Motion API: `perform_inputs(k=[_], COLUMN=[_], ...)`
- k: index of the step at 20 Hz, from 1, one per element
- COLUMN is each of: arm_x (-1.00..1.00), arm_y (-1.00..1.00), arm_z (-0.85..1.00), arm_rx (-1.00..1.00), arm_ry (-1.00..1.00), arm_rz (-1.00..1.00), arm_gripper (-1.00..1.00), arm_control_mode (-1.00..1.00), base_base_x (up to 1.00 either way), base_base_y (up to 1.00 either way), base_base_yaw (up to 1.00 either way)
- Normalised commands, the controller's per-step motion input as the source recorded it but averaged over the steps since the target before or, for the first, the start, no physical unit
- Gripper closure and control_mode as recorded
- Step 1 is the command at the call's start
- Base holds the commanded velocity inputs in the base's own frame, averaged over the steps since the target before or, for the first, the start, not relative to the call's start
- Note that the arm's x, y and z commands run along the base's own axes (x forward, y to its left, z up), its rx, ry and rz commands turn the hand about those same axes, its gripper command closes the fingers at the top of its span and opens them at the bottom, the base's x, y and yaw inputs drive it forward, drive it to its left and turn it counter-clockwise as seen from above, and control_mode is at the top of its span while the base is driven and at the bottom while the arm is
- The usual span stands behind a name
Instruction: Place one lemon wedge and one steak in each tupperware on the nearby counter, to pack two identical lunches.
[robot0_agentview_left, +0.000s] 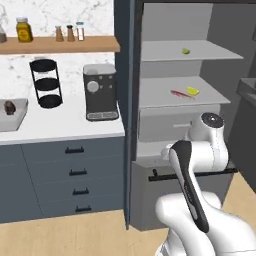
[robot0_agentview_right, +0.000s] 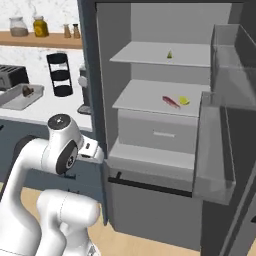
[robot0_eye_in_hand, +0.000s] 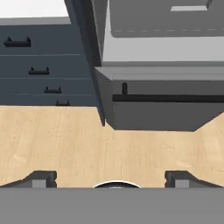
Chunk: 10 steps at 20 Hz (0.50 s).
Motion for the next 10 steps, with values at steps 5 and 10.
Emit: perform_inputs(k=[5, 10], arm_x=[0.0, 0.0], arm_y=[0.0, 0.0], arm_z=[0.0, 0.0], arm_rx=[0.0, 0.0], arm_ry=[0.0, 0.0], arm_rz=[0.0, 0.0], arm_gripper=[-1.0, -1.0], arm_control_mode=[1.0, 1.0], base_base_x=[0.48, 0.84], base_base_y=[-0.85, -0.41], base_base_yaw=[0.0, 0.0])
